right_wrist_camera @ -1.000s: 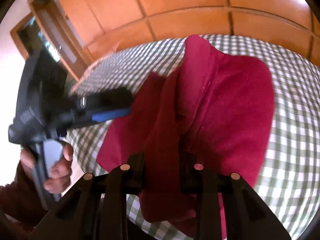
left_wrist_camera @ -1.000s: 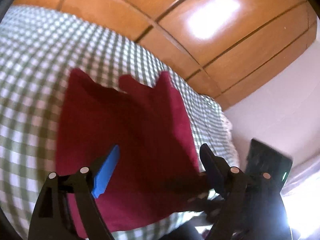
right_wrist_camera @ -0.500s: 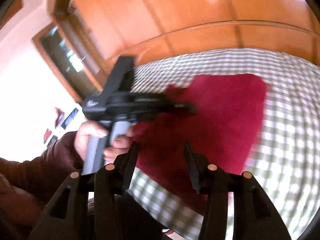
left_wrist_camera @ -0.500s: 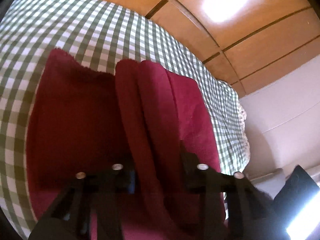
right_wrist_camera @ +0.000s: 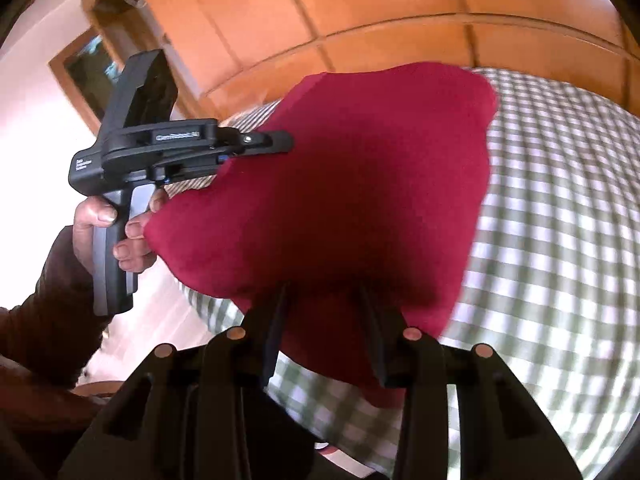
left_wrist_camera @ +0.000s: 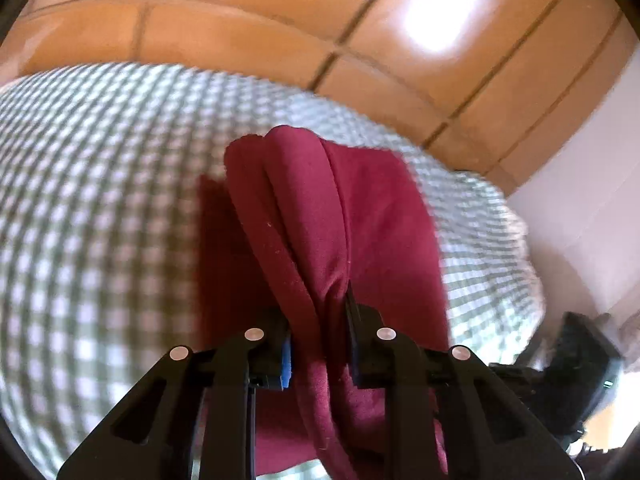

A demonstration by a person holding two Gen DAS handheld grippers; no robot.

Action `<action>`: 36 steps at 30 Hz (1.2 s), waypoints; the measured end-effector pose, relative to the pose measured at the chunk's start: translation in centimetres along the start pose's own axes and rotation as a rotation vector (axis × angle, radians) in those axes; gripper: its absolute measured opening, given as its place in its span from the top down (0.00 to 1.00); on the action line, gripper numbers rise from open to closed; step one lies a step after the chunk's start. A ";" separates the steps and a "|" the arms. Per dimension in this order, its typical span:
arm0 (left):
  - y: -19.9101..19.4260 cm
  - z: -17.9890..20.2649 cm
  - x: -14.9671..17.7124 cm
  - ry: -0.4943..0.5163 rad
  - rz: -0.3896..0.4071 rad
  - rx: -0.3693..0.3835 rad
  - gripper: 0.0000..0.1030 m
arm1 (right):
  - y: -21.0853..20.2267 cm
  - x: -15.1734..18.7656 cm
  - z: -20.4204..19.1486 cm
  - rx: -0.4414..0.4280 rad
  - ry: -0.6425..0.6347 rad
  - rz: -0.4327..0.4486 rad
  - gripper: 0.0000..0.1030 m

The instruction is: Fold small clothes

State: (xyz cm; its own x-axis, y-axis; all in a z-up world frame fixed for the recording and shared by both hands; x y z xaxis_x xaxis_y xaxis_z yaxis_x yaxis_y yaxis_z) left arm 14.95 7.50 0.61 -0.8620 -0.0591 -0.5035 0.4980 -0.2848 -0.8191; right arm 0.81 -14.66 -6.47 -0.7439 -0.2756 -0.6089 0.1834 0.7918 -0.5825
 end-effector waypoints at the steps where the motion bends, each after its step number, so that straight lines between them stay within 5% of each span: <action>1: 0.9 -1.0 0.5 -0.011 -0.028 -0.051 0.81 | 1.0 0.0 -0.4 -0.011 -0.002 -0.016 0.65; 5: 2.5 -3.0 1.8 -0.053 -0.046 -0.101 0.78 | 4.7 0.3 -1.9 0.031 -0.053 -0.075 0.61; 7: 2.1 -2.5 1.6 -0.056 -0.028 -0.144 0.68 | 5.4 0.2 -2.1 0.054 -0.071 -0.074 0.58; 10: -0.7 -1.1 1.0 -0.031 0.084 -0.279 0.60 | 4.6 0.3 -2.3 0.004 -0.078 -0.077 0.51; 13: -2.8 0.3 1.0 -0.007 0.162 -0.248 0.60 | 2.4 0.8 -2.1 -0.081 -0.069 -0.079 0.42; 17: -2.5 3.0 2.1 0.111 0.203 -0.339 0.60 | -1.1 0.9 -1.0 -0.092 -0.024 -0.015 0.38; 21: -0.9 3.6 2.9 0.145 0.179 -0.397 0.60 | -3.8 -2.2 2.5 -0.010 0.060 0.100 0.39; 24: -0.5 3.3 3.5 0.145 0.174 -0.414 0.60 | -3.6 -4.6 3.5 0.039 0.077 0.132 0.50; 36: 0.2 1.7 4.4 0.129 0.163 -0.424 0.56 | 2.7 -12.6 5.5 0.146 0.058 0.070 0.55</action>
State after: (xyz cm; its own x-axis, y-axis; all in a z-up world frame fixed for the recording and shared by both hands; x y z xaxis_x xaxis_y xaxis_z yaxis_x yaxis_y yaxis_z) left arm 11.12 5.55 -1.30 -0.7640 0.0569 -0.6427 0.6437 0.1360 -0.7531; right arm 14.28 -12.05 -3.33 -0.7609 -0.1869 -0.6213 0.3245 0.7195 -0.6139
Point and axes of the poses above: each gripper's, at about its wrist camera, not at the fingertips, and y roughly the way its jaws point, z to its right, x to its underside, the point moved 1 cm from there along y, roughly the way its jaws point, and after that the axes turned 13 degrees about -x, right-handed, at the moved point
